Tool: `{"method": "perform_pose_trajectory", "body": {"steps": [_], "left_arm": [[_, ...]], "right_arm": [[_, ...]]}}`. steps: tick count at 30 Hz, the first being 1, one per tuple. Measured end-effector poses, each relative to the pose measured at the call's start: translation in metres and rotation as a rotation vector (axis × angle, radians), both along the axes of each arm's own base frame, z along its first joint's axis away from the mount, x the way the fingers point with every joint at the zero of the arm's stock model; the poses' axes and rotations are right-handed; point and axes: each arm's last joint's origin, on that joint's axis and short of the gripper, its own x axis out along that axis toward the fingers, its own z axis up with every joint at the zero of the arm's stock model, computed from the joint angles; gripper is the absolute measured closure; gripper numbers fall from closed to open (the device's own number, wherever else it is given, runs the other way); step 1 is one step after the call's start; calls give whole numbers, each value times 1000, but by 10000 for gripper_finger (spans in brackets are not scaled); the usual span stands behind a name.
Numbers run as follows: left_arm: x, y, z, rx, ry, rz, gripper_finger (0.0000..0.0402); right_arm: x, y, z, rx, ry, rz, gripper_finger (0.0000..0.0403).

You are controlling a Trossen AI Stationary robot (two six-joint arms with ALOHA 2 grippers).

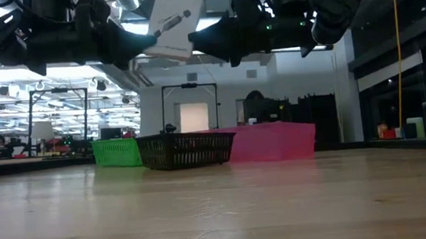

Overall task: Pick and place items into bin
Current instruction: Put the white card reader box into the red bin

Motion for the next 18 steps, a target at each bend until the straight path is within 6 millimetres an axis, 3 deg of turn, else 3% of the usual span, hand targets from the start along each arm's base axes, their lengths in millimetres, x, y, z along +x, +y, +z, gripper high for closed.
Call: {"method": "perform_pose_trajectory", "body": {"steps": [11, 18], "left_arm": [[1, 0, -3, 26, 17, 1, 382], [5, 2, -9, 37, 42, 5, 382]], "right_arm": [[0, 0, 1, -3, -5, 13, 247], [2, 3, 4, -2, -19, 78, 314]]}}
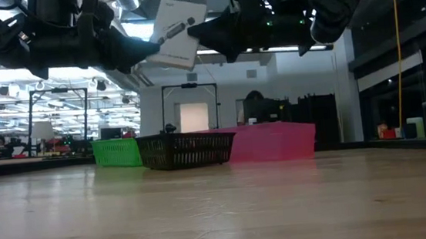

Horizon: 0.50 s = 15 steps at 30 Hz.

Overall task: Pick and place items into bin
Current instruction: Put the white card reader box into the red bin

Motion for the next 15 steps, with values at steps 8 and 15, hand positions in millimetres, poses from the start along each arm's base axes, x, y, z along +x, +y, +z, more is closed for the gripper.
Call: {"method": "perform_pose_trajectory", "body": {"steps": [8, 15], "left_arm": [[1, 1, 0, 9, -19, 2, 382], [1, 1, 0, 7, -20, 7, 365]], "right_arm": [[1, 3, 2, -25, -5, 4, 382], [1, 3, 1, -24, 0, 10, 382]]}}
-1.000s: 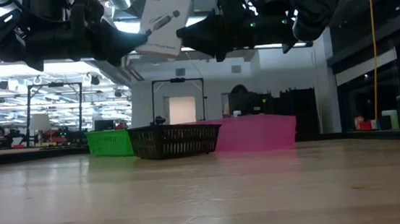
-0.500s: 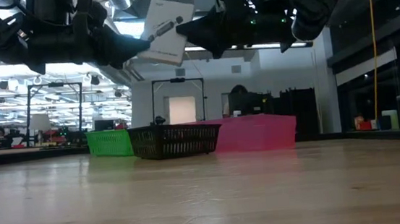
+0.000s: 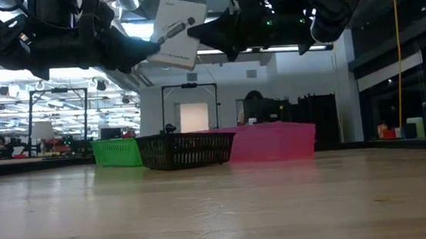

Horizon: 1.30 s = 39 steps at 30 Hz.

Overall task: Pick and place items into bin
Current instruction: Put the white card reader box into the red bin

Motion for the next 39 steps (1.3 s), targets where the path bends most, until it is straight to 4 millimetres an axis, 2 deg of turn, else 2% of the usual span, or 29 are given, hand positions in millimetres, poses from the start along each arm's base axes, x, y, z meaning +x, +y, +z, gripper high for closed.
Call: {"method": "perform_pose_trajectory", "body": {"steps": [9, 13, 17, 22, 27, 30, 39], "left_arm": [[-3, -1, 4, 3, -6, 5, 291], [-11, -2, 8, -10, 31, 15, 265], [-24, -2, 12, -23, 85, 51, 256], [-44, -3, 19, -38, 109, 129, 282], [-58, -7, 15, -62, 195, 150, 351], [-62, -9, 15, -68, 209, 141, 392], [-65, -11, 9, -79, 267, 115, 399]], "right_arm": [[1, 1, -1, 4, 16, 10, 382], [1, 1, -3, 10, 30, 13, 382], [1, 2, -6, 33, 57, 23, 382], [0, -1, -10, 49, 105, -58, 382], [-6, -5, -4, 86, 140, -135, 382], [-14, -16, 0, 136, 201, -229, 382], [-40, -31, 13, 201, 335, -427, 382]]}}
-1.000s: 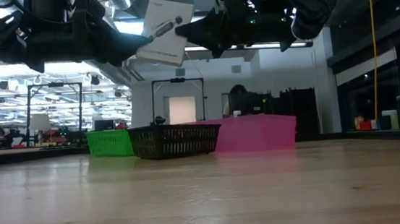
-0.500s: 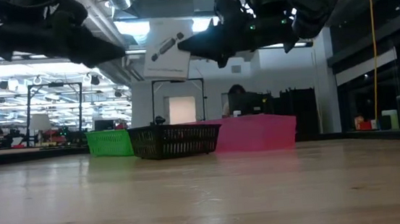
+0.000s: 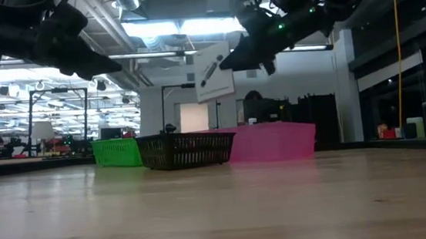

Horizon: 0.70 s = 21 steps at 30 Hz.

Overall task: Pick and place items into bin
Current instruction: Put the white card reader box into the red bin

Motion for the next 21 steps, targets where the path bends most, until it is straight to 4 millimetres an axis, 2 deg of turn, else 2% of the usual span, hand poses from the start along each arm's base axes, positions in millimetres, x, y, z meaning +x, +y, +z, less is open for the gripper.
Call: {"method": "perform_pose_trajectory", "body": {"steps": [7, 16, 21], "left_arm": [[0, 0, 2, -14, -28, 4, 398], [1, 0, 3, -3, -36, 1, 399], [1, 0, 6, 21, -64, -1, 397]], "right_arm": [[-15, -7, 9, 40, 32, -76, 382], [-32, -17, -6, 232, 218, -187, 382], [-32, -22, 7, 267, 281, -197, 382]]}}
